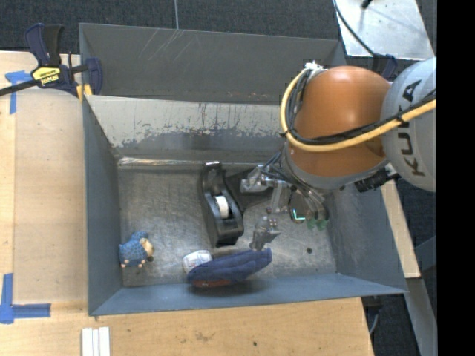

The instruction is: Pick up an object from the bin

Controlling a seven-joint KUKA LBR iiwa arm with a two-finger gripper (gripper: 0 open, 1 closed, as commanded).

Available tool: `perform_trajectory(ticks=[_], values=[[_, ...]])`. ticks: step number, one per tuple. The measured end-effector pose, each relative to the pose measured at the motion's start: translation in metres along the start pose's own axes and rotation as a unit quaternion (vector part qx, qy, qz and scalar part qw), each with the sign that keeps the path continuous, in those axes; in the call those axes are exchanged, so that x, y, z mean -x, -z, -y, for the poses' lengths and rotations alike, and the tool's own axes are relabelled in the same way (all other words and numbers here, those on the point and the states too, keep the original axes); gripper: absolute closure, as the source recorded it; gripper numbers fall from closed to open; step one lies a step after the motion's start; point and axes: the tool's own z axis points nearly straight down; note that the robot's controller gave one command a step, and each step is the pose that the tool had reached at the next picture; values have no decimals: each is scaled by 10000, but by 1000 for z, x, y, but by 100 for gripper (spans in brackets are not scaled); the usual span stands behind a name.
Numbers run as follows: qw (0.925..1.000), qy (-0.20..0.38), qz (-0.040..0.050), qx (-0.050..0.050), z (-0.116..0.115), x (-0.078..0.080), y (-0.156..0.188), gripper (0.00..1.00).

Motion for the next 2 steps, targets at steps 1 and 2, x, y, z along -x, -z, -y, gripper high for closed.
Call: perform_trajectory(ticks=[1,2], values=[[9878,1540,234,-3,-45,29,-123,0],[9905,1362,210,1,-11,44,-132,0]])
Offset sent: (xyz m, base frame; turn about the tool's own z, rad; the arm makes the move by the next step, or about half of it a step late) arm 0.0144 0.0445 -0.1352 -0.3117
